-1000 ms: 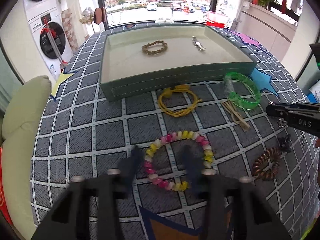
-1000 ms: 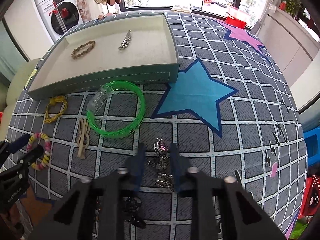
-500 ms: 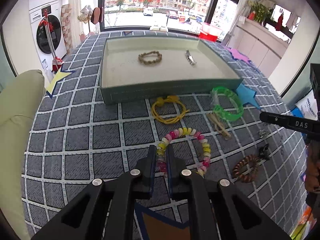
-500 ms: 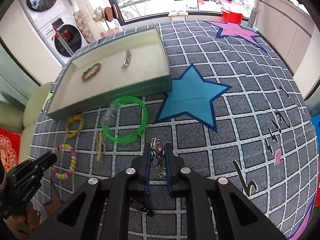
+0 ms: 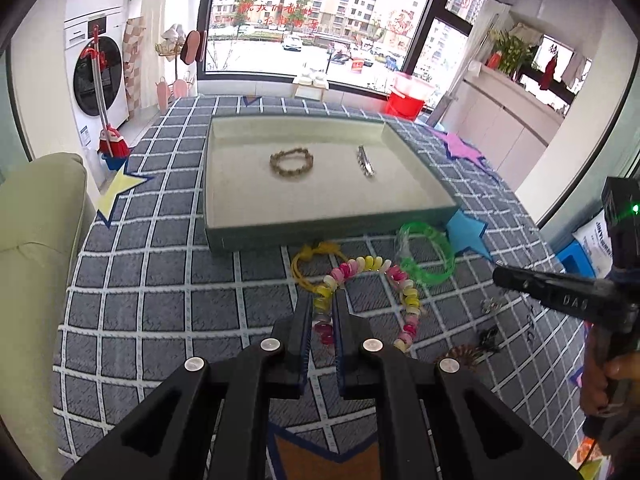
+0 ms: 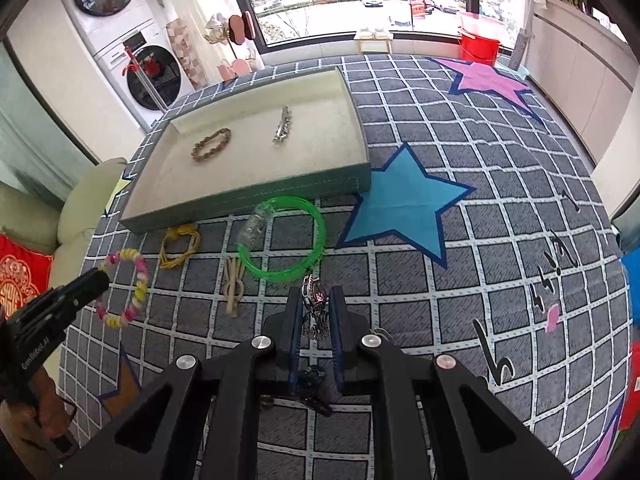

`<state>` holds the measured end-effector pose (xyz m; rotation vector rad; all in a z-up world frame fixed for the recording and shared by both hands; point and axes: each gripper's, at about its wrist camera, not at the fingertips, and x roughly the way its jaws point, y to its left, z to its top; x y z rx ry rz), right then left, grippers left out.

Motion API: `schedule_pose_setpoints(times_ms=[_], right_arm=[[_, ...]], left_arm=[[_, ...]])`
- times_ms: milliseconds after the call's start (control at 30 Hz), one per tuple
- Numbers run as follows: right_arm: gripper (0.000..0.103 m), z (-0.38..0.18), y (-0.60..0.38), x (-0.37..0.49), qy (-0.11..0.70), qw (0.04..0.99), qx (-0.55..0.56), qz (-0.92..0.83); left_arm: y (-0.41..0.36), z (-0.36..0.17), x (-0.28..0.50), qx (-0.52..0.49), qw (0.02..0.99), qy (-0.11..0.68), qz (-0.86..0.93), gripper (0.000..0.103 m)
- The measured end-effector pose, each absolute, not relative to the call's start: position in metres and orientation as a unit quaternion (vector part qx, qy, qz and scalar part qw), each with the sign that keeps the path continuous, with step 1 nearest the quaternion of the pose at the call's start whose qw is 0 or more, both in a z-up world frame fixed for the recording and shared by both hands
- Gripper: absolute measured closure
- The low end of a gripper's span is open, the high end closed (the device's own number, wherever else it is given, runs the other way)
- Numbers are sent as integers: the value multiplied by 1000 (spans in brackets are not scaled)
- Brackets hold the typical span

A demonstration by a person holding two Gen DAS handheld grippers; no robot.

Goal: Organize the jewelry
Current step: 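Carry the heart charm with the right tool while the left tool carries the beaded bracelet to the tray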

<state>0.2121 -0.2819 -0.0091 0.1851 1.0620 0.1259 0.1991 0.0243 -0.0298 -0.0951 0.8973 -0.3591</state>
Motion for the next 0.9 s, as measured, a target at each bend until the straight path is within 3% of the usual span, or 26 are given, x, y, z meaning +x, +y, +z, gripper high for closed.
schedule_pose_setpoints(times_ms=[900], right_arm=[[89,28,-269,320,481,868,75,100]], left_arm=[[23,-1,303,-64,896,409,-158,79]])
